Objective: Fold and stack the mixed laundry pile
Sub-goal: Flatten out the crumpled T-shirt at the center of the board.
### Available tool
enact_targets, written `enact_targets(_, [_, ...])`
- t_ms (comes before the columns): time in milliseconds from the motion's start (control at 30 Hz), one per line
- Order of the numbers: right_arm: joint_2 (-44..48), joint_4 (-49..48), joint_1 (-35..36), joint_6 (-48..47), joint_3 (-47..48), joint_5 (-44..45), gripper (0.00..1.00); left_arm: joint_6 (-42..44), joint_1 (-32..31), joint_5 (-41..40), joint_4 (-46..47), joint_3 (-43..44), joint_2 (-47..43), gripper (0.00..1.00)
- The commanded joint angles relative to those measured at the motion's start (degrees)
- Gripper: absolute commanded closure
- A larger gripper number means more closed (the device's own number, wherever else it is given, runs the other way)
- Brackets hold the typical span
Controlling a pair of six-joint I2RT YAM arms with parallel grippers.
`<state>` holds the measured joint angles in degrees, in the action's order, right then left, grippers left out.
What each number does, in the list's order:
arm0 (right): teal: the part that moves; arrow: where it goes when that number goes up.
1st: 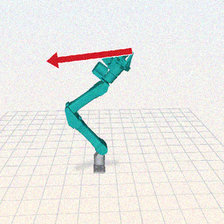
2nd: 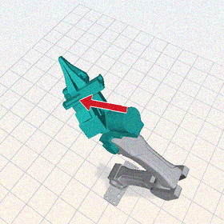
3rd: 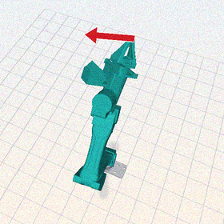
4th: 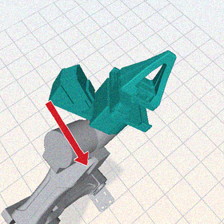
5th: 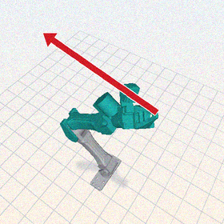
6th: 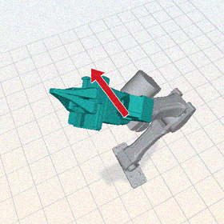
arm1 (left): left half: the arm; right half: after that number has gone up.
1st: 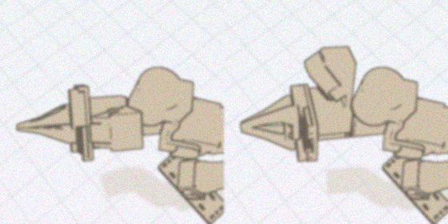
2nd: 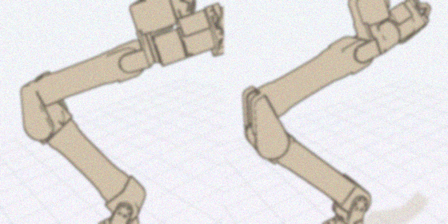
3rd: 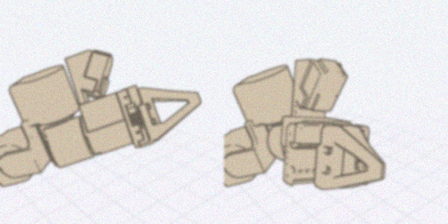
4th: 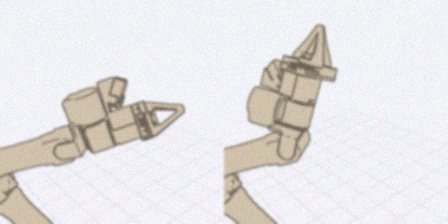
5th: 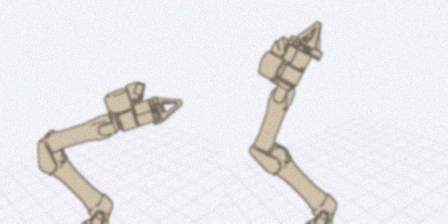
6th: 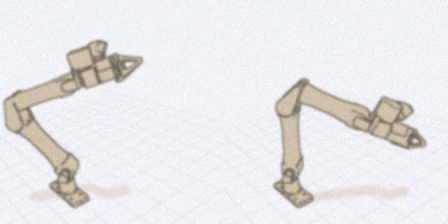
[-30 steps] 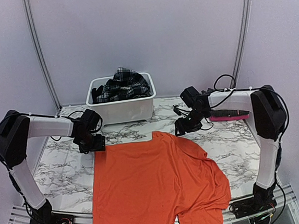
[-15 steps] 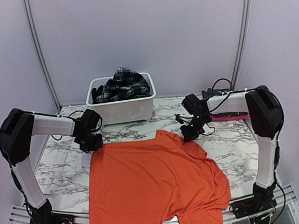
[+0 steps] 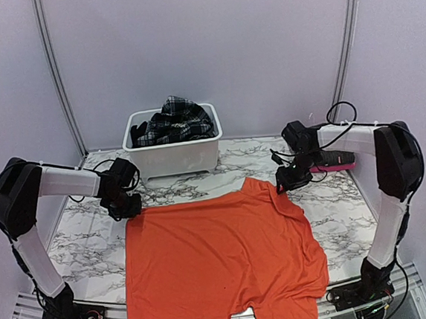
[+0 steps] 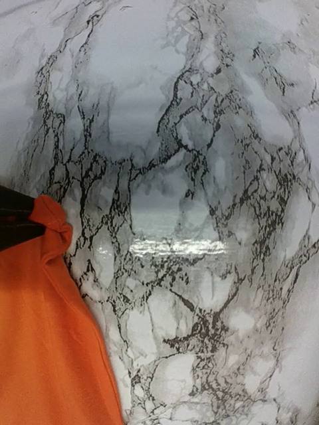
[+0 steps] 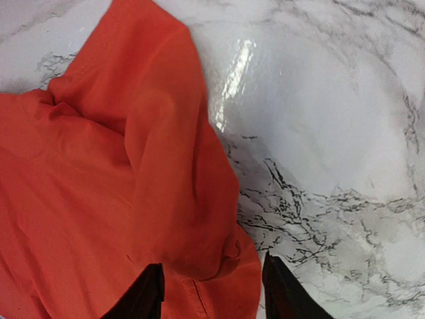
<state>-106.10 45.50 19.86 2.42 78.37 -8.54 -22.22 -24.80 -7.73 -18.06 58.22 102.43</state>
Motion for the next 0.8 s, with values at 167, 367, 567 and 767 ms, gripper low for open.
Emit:
enact_targets(167, [-9.91, 1.09, -0.26, 2.09, 15.28, -4.59, 0.44, 0.5, 0.98, -0.67, -3.05, 2.2, -1.79, 0.63])
enact_targets(367, [-18.81, 2.34, 0.08, 0.68, 23.5, -4.98, 0.43, 0.68, 2.07, -0.03, -3.2, 4.75, -0.23, 0.42])
enact_targets(567, [-24.21, 3.23, 1.58, -2.31, 27.55, -3.62, 0.43, 1.03, 2.15, 1.31, -3.13, 6.52, 2.19, 0.36])
enact_targets(767, [-26.72, 3.54, 4.58, -5.35, 26.87, 1.28, 0.48, 1.2, 2.17, 0.55, -3.31, 6.48, 4.73, 0.32])
